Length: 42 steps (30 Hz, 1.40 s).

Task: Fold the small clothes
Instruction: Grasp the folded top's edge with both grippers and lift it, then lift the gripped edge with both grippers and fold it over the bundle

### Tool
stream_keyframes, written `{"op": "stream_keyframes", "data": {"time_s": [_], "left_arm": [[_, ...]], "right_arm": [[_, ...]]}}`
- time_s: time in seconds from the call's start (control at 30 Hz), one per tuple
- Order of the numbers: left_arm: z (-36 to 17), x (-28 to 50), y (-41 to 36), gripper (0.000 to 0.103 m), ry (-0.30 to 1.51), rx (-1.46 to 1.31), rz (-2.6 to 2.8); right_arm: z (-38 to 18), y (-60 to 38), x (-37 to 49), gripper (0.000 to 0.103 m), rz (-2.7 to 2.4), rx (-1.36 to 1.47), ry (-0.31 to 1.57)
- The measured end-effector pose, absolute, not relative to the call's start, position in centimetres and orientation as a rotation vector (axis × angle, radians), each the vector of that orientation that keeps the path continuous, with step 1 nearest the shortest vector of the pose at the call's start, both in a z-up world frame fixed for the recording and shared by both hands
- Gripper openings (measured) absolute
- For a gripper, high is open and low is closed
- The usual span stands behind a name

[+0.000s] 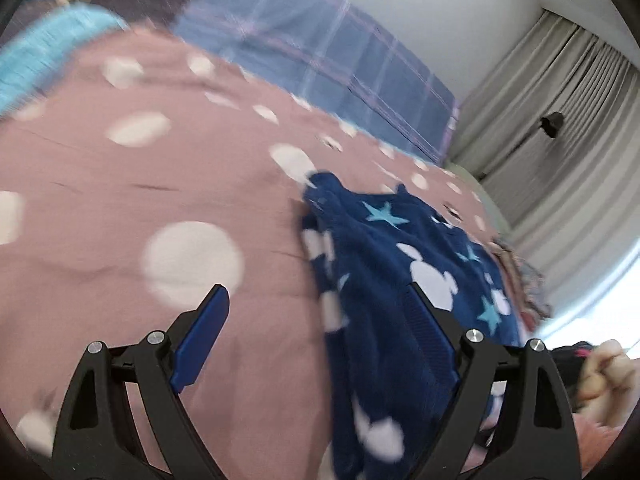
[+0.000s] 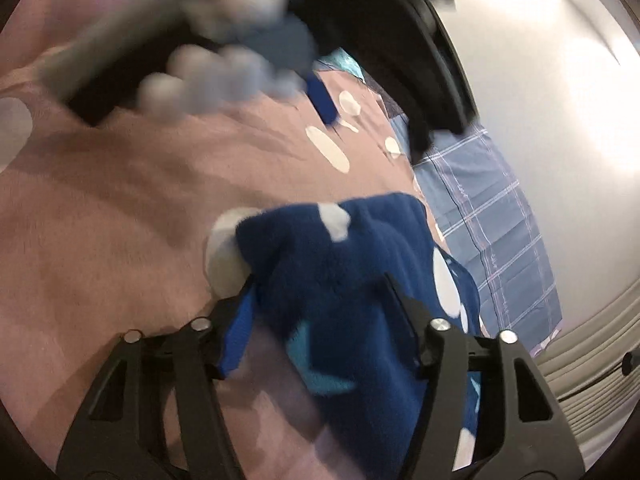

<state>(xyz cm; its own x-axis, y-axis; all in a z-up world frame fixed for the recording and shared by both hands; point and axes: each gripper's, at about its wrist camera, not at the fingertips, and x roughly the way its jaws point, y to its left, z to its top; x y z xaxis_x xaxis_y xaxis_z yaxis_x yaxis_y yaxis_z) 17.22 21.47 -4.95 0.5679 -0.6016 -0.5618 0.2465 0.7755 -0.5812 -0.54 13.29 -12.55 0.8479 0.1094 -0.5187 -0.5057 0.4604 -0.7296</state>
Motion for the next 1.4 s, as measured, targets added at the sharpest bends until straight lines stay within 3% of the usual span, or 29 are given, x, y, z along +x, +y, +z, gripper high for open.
{"op": "stream_keyframes", "data": {"time_s": [0.2, 0.23, 0.33, 0.4, 0.47, 0.83, 1.2, 1.23, 1.27, 1.4], "left_arm": [[-7.4, 22.7, 17.4, 0.087, 0.958, -0.487, -0.633], [-7.4, 23.1, 17.0, 0.082, 0.951, -0.472, -0.635], [-8.3, 24.2, 16.3, 0.043, 0.982, -0.557, -0.713], [-8.2, 24.1, 16.1, 0.037, 0.979, -0.559, -0.696], [-7.3, 23.6, 15.8, 0.031, 0.959, -0.53, -0.683], [2.4, 21.8, 10.9, 0.026, 0.828, -0.429, -0.675], [9.5, 19.9, -5.8, 0.026, 0.773, -0.191, -0.789], [9.5, 19.7, -7.6, 0.019, 0.773, -0.172, -0.812], [9.5, 19.6, -9.3, 0.002, 0.779, -0.162, -0.848], [7.1, 18.7, -17.7, 0.0, 0.843, -0.039, -0.939]], "right_arm": [[-12.4, 13.3, 0.9, 0.052, 0.421, -1.006, 0.46], [-12.4, 13.2, 1.3, 0.052, 0.424, -0.993, 0.465], [-12.5, 13.3, 2.4, 0.044, 0.428, -0.973, 0.461], [-12.3, 13.1, 2.7, 0.026, 0.426, -0.959, 0.451], [-11.3, 12.2, 3.1, 0.02, 0.448, -0.894, 0.454], [-2.4, 3.9, 1.7, 0.017, 0.468, -0.407, 0.451], [1.4, -12.9, -0.2, 0.016, 0.399, 0.025, 0.437], [1.2, -15.0, -0.4, 0.016, 0.398, 0.093, 0.454], [0.8, -17.1, -0.8, 0.016, 0.4, 0.165, 0.472], [-2.1, -25.2, -1.4, 0.014, 0.406, 0.453, 0.535]]}}
